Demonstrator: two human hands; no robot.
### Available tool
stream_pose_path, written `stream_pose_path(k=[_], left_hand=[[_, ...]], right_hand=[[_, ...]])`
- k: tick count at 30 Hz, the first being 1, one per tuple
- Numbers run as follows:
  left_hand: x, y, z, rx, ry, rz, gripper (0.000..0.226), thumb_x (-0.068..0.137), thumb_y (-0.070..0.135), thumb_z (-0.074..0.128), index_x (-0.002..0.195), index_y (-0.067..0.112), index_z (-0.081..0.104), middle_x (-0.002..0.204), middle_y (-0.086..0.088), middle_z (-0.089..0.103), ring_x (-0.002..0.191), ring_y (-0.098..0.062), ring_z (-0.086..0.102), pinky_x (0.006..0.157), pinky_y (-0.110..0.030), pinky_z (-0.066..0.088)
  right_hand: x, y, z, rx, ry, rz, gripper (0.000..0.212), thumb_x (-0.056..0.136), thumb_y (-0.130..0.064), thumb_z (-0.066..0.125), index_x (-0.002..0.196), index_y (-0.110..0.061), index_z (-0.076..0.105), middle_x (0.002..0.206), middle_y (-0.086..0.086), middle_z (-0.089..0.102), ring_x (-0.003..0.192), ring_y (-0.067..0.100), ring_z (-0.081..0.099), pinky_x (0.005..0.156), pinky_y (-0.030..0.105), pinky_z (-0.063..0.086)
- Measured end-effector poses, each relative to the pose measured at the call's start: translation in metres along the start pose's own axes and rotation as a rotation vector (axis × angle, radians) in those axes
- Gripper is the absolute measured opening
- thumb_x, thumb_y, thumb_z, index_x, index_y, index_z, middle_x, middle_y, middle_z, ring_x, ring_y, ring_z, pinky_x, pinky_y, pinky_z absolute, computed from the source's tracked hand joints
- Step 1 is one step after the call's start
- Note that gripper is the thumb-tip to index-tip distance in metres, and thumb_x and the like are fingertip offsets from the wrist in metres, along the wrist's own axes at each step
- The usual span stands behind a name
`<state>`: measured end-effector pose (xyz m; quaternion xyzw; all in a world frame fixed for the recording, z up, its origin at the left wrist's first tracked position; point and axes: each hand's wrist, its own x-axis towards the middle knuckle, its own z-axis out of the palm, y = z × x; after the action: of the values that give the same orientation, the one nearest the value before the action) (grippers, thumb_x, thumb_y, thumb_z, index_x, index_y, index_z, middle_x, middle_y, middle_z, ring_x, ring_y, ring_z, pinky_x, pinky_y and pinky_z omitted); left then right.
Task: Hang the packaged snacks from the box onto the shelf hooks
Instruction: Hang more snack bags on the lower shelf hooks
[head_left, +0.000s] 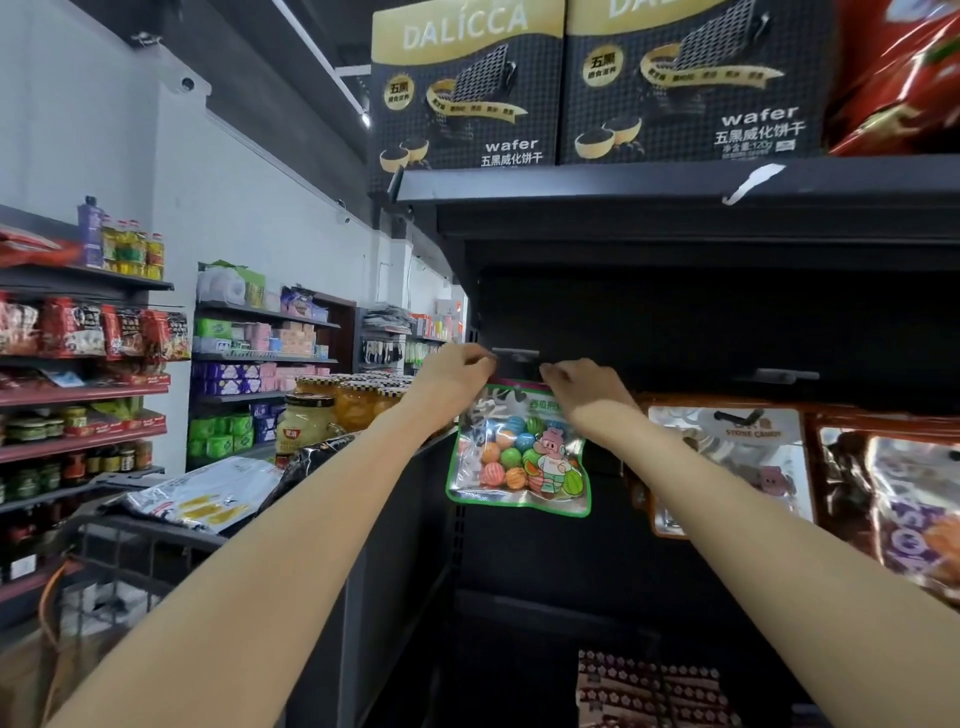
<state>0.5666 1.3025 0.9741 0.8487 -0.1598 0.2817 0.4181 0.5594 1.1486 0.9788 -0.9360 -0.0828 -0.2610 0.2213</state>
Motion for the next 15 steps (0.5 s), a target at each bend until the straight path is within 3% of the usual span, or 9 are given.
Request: stream_pose_path(k=[2,5,9,13,15], left_hand=[[-0.008,0.002,0.0,0.089,0.103,0.12,0.023,0.097,0.02,0.047,0.109,0.012,0.064,0.09,0.0,0.062,0.078,-0.013,0.057,0.075,-0.026,0.046],[-0.023,0.004,0.001,0.191,0.201,0.206,0.024,0.093,0.019,0.051,0.112,0.013,0.063,0.106,-0.001,0.062,0.09,-0.014,0.057,0.08,-0.027,0.044],[-0.056,0.011,0.005,0.405,0.341,0.234,0.027,0.092,0.023,0.051,0.118,0.015,0.057,0.114,-0.004,0.058,0.104,-0.02,0.053,0.092,-0.037,0.044],[-0.108,0.013,0.002,0.429,0.438,0.235,0.026,0.09,0.019,0.055,0.115,0.014,0.059,0.111,-0.003,0.061,0.103,-0.021,0.054,0.089,-0.041,0.045],[-0.137,0.014,0.001,0.456,0.435,0.208,0.023,0.088,0.019,0.057,0.111,0.014,0.061,0.104,-0.002,0.063,0.097,-0.022,0.056,0.086,-0.043,0.046]], right_hand=[[-0.014,-0.001,0.002,0.012,0.14,-0.109,0.033,0.101,-0.028,0.036,0.113,-0.01,0.061,0.112,0.008,0.059,0.097,0.02,0.051,0.08,0.032,0.041],[-0.04,-0.005,0.007,-0.015,0.305,-0.26,0.027,0.096,-0.017,0.044,0.113,-0.007,0.062,0.12,0.007,0.058,0.118,0.022,0.045,0.09,0.034,0.042],[-0.073,-0.01,0.011,-0.021,0.356,-0.37,0.029,0.095,-0.014,0.044,0.119,-0.007,0.059,0.121,0.005,0.057,0.118,0.02,0.043,0.095,0.032,0.04],[-0.119,-0.006,0.016,0.107,0.443,-0.407,0.034,0.092,-0.012,0.049,0.125,-0.009,0.053,0.119,0.005,0.054,0.111,0.019,0.045,0.094,0.033,0.043],[-0.142,-0.003,0.022,0.217,0.403,-0.386,0.034,0.093,-0.012,0.049,0.126,-0.009,0.053,0.121,0.005,0.054,0.114,0.019,0.044,0.095,0.033,0.043]])
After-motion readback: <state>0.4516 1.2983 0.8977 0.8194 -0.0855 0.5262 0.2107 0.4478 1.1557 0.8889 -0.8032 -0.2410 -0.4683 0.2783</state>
